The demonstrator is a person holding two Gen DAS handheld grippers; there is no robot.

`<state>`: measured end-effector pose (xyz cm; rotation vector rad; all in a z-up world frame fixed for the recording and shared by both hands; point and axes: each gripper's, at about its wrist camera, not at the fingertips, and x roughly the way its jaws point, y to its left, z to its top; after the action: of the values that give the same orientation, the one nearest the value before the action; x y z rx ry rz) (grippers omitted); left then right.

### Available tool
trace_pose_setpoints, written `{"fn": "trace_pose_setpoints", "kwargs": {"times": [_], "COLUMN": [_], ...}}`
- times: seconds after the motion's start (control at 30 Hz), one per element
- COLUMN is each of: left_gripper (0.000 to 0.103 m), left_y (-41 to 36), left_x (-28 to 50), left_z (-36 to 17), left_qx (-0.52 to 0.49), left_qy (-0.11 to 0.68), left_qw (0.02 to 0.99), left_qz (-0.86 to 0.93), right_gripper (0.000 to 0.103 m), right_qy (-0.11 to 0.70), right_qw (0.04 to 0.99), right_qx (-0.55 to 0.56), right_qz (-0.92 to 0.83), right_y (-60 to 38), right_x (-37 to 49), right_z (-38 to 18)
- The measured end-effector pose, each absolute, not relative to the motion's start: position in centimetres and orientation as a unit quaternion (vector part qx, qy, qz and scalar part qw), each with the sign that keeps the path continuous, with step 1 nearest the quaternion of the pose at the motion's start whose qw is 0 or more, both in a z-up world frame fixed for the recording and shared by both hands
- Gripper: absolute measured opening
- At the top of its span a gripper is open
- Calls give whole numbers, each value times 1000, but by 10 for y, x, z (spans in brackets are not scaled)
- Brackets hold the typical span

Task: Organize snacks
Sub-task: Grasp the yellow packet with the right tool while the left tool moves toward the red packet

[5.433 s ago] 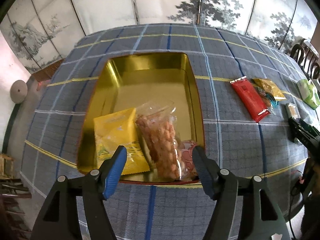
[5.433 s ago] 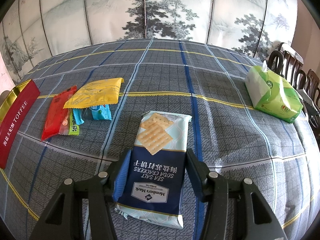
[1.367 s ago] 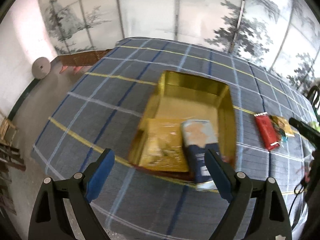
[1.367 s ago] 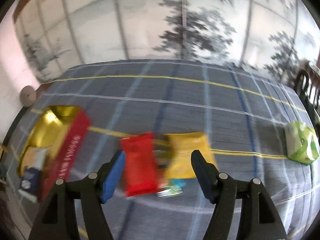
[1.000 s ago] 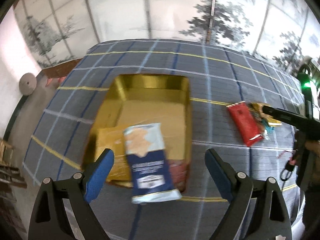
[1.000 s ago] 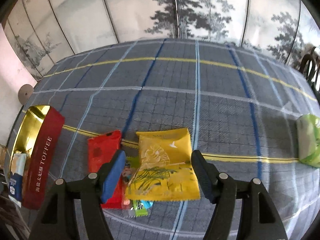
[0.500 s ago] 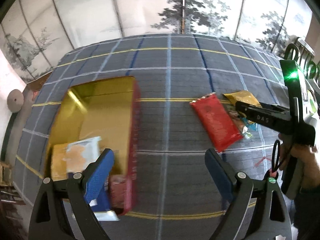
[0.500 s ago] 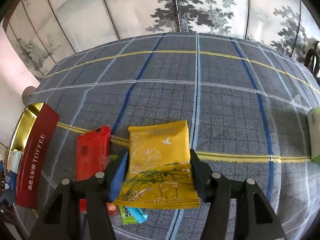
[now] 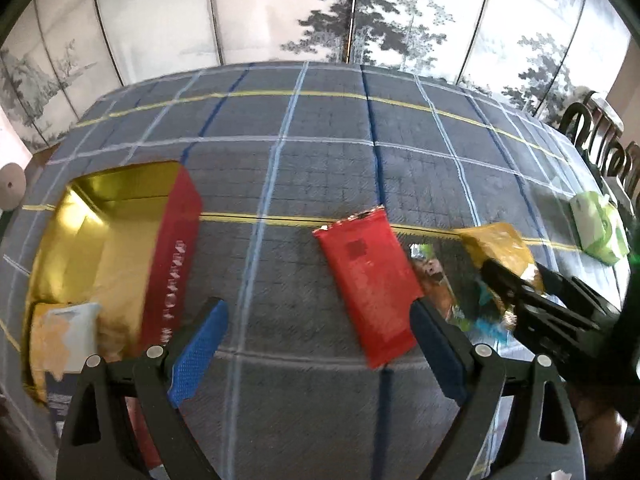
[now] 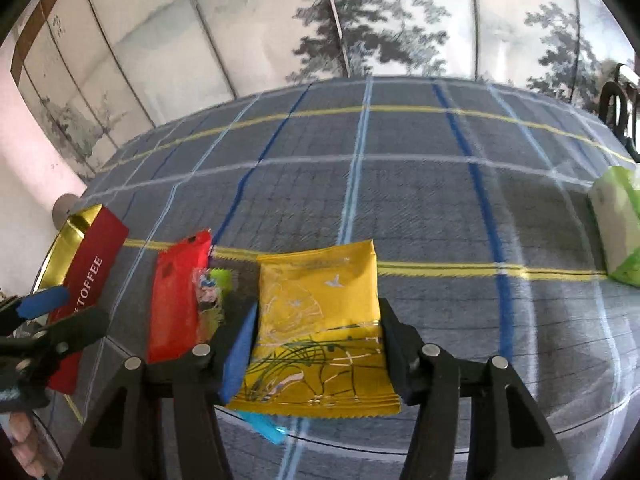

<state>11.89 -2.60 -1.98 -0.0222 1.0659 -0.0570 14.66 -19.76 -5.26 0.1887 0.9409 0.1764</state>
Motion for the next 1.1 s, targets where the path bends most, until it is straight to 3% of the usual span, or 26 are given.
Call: {"fn": "trace_pose_setpoints", "kwargs": {"times": [0.9,1.1], "left_gripper": [90,79], "left_y": [-60,-60], "left_x": [156,152], "left_z": [-65,-64], "left_qx": [-18,-3], "left_qy": [547,536], "left_qw": [837,844], "left_qz": [6,2], "right_gripper": [58,59], "right_qy": [426,428], "right_qw": [901,900], "right_qx": [84,80], "right_qz": [6,4], "right_y": [-258,-255], "right_x": [111,113], "right_z": [-63,-63]}}
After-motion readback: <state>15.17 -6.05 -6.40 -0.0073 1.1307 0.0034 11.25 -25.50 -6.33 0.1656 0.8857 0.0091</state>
